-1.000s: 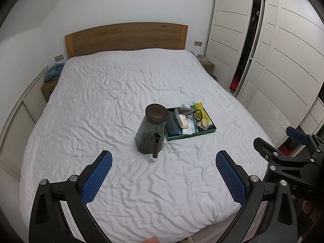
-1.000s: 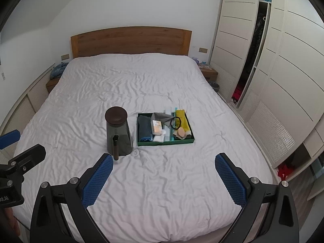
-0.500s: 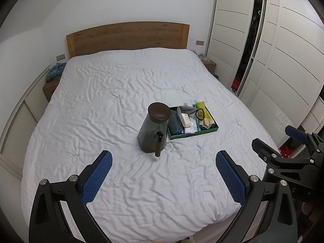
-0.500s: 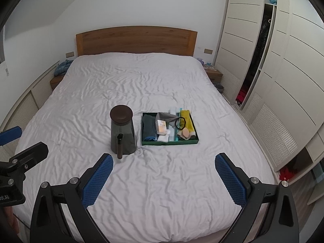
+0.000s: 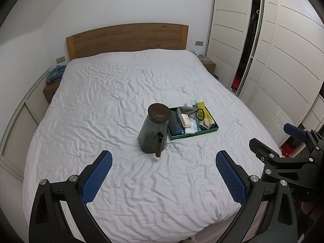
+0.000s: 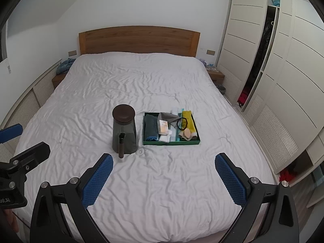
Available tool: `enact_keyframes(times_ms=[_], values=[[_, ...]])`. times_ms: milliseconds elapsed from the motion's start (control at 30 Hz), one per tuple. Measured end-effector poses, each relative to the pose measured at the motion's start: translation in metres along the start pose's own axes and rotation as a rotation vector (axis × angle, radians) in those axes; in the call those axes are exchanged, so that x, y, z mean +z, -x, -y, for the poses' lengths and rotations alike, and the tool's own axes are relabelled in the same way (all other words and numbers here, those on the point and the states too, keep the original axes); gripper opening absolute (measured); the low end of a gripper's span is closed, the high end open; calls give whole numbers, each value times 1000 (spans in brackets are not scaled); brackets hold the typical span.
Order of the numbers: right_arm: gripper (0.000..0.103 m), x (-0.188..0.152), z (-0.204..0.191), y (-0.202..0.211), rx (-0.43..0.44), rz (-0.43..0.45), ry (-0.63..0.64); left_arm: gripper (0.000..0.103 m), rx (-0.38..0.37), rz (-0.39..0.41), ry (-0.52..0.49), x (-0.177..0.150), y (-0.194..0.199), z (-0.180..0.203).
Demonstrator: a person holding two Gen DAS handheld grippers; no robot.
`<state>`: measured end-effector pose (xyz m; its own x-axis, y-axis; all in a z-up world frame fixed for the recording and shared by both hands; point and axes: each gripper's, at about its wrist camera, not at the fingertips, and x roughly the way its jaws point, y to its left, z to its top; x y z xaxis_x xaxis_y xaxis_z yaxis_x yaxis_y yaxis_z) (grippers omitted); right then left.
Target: Organize soft objects
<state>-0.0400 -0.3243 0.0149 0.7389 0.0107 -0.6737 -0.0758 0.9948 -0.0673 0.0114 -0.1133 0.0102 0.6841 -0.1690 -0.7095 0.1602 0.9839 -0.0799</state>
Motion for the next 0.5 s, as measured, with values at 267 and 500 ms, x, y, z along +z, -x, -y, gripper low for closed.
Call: enact_keyframes(times_ms=[267, 500], values=[[102, 0, -2, 1, -12, -5, 8, 100, 73, -19, -4, -3, -5, 0], [102, -2, -1, -2, -26, -13, 9, 100, 116, -32, -17, -7, -12, 1]])
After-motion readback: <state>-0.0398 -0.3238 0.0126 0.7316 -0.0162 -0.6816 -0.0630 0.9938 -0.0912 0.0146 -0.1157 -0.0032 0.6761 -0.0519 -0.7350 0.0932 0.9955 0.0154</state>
